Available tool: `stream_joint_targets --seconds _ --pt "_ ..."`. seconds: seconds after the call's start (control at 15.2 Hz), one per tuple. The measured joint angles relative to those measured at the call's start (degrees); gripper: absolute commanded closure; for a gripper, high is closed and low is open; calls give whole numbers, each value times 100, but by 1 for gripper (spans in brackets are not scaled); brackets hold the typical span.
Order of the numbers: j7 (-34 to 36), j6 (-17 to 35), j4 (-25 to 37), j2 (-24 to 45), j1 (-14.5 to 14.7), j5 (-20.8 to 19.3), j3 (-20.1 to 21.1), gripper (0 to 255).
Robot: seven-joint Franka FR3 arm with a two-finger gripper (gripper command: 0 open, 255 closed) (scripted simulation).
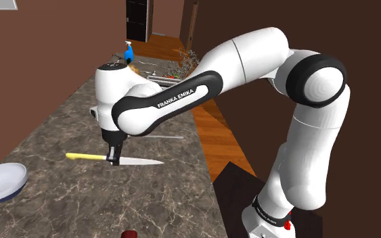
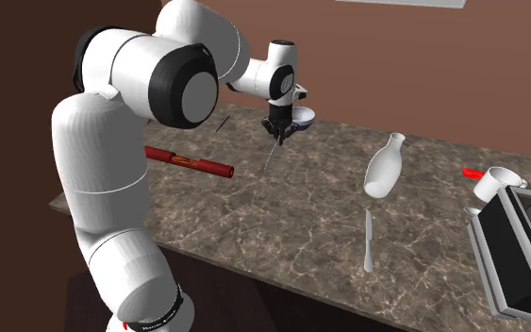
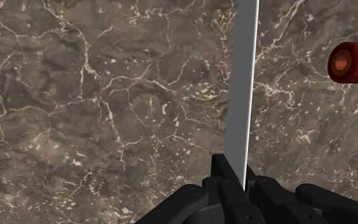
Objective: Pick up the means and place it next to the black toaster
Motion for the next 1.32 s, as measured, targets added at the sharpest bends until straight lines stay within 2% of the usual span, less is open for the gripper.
stream_joint_targets --seconds 1.32 --pt "-127 -1417 953 -488 -33 195 43 255"
